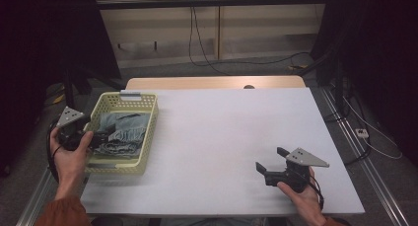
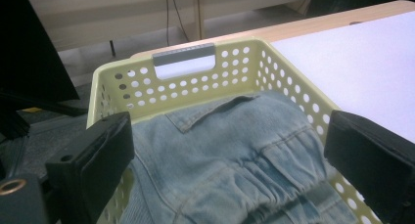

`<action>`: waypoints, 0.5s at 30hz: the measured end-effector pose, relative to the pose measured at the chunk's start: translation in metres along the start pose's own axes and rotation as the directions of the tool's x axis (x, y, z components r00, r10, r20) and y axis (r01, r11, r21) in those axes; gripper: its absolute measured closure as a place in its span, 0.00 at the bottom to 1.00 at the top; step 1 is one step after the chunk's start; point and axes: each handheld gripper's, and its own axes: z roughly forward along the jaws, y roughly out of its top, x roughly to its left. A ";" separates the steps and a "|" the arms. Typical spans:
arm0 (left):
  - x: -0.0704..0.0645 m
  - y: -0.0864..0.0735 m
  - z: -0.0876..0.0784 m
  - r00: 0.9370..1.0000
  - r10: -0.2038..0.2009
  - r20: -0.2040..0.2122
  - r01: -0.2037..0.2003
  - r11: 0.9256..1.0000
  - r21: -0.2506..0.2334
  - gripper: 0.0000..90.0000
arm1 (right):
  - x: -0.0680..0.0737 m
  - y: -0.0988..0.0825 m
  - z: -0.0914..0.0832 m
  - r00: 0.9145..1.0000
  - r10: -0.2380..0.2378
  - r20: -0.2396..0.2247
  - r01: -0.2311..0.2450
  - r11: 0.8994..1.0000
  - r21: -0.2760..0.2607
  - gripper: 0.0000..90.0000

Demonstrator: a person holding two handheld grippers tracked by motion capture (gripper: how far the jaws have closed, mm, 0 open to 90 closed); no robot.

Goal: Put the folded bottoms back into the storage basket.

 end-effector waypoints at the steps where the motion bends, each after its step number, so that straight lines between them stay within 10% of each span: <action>1: -0.001 -0.001 -0.002 1.000 -0.014 -0.007 0.014 1.000 -0.014 0.05 | 0.000 0.000 0.000 1.000 0.002 0.001 -0.002 1.000 -0.001 0.06; 15: -0.016 -0.003 -0.025 1.000 0.019 0.020 -0.018 1.000 -0.016 0.06 | -0.001 0.000 0.000 1.000 0.004 -0.001 -0.004 1.000 -0.002 0.06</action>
